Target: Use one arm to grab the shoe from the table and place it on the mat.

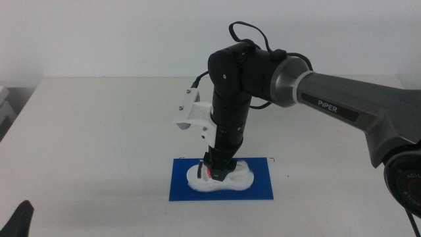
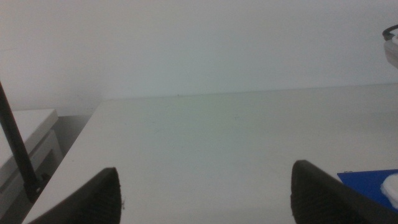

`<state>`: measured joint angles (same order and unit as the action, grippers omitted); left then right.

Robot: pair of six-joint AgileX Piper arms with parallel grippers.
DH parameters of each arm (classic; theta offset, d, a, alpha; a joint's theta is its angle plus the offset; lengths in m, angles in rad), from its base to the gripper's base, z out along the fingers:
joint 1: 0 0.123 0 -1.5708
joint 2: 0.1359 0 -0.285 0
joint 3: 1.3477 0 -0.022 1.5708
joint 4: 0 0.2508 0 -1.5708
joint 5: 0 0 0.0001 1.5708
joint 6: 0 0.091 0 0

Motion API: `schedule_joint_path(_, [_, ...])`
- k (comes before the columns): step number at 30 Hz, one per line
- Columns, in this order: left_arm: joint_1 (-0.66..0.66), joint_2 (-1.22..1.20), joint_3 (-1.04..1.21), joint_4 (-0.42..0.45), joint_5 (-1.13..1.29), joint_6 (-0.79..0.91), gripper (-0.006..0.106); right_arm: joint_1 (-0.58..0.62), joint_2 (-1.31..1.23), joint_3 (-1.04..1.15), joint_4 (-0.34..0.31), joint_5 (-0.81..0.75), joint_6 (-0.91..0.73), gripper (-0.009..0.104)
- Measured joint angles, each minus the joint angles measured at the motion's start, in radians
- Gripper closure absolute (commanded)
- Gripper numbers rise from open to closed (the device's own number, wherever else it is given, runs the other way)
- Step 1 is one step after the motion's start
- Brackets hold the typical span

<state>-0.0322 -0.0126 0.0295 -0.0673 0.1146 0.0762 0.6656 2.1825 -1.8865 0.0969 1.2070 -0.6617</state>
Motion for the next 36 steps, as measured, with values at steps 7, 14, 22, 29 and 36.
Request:
schedule_joint_path(7, [0.0, 0.0, 0.0, 0.0, 0.0, 0.0, 0.007, -0.006, -0.024, 0.001, 0.0, 0.0, 0.0, 0.038])
schedule_joint_path(14, [0.0, 0.0, 0.0, 0.0, 0.0, 0.0, 0.007, -0.072, -0.223, 0.001, 0.0, 0.002, 0.098, 0.038])
schedule_joint_path(22, [0.0, 0.0, 0.0, 0.0, 0.0, 0.0, 0.007, -0.183, -0.524, 0.145, -0.008, -0.071, 0.37, 0.038])
schedule_joint_path(29, [0.0, 0.0, 0.0, 0.0, 0.0, 0.0, 0.007, -0.334, -0.928, 0.543, -0.017, -0.31, 0.446, 0.038])
schedule_joint_path(36, [0.0, 0.0, 0.0, 0.0, 0.0, 0.0, 0.007, -0.441, -1.293, 0.946, -0.018, -0.538, 0.465, 0.023])
